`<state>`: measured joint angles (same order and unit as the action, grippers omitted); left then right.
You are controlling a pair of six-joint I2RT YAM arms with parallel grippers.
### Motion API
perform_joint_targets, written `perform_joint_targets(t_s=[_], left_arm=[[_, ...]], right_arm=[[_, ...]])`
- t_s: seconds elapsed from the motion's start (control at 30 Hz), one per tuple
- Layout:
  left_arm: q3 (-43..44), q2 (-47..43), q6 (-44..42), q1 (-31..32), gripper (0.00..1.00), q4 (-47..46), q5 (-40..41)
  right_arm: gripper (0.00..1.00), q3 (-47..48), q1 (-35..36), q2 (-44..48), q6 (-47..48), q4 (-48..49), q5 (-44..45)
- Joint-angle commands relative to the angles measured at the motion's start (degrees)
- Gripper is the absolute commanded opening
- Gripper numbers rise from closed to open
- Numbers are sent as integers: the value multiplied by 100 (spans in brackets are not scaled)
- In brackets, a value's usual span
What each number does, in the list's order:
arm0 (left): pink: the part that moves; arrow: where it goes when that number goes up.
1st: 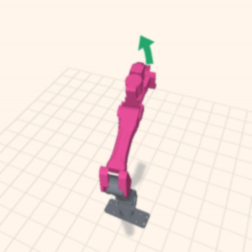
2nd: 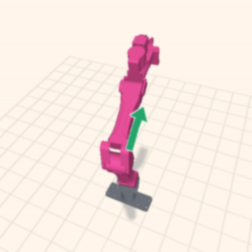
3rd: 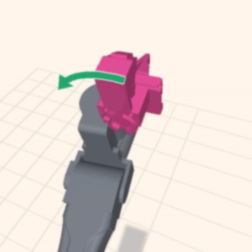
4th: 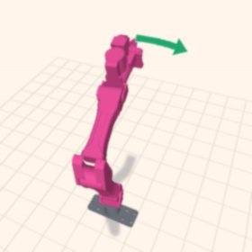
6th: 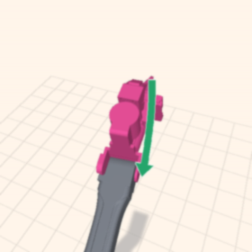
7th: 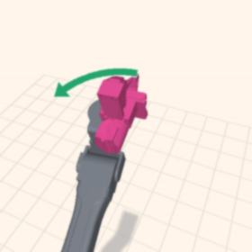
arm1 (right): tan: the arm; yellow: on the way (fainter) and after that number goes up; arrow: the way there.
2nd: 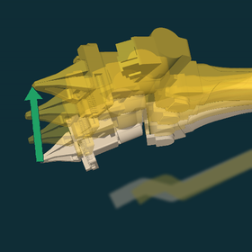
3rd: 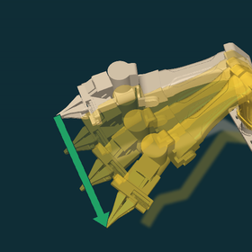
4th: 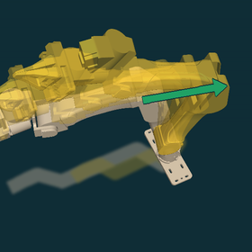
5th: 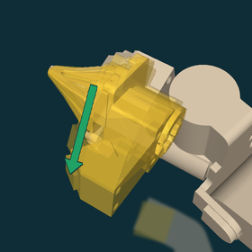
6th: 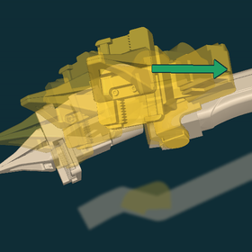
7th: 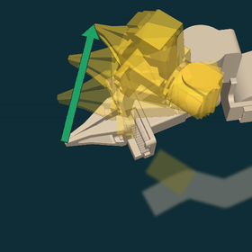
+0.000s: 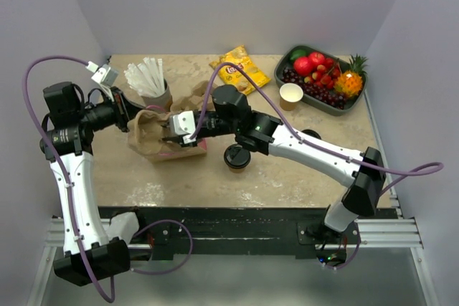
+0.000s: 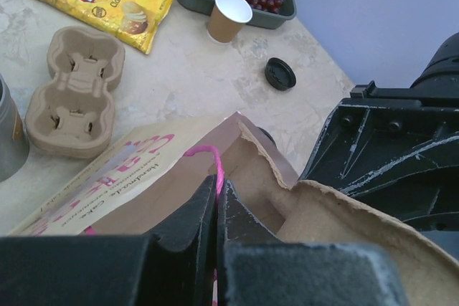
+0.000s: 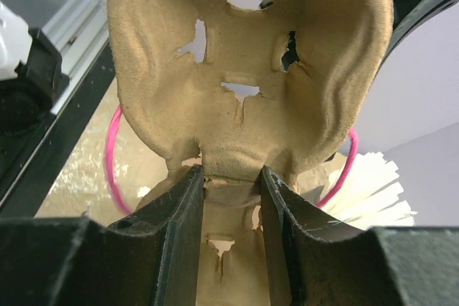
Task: Pack the takeout coffee
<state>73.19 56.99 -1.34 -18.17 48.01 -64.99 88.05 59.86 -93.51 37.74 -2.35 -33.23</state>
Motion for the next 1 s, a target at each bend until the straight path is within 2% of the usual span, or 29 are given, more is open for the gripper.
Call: perform_joint_targets(t_s=[0.0,0.23,0.43,0.7,0.97], left_arm=[[134,-48,415,24,0,-353,-93],[74,-180,872,33,0,-740,-101],[-471,-583,1654,33,0,-1434,-409],[-709,-882,1751,33,0,-1593,-515],[-771,-874,2454,42,0,-2146,-190]], right_arm=[[0,-183,-18,369,541,-318,-52],[0,-157,0,440,1025,-1082,220],[0,572,114,-61,1069,-1908,738],[0,889,237,-360,1113,-2428,1574],[0,766,457,-299,1596,-2569,2074]])
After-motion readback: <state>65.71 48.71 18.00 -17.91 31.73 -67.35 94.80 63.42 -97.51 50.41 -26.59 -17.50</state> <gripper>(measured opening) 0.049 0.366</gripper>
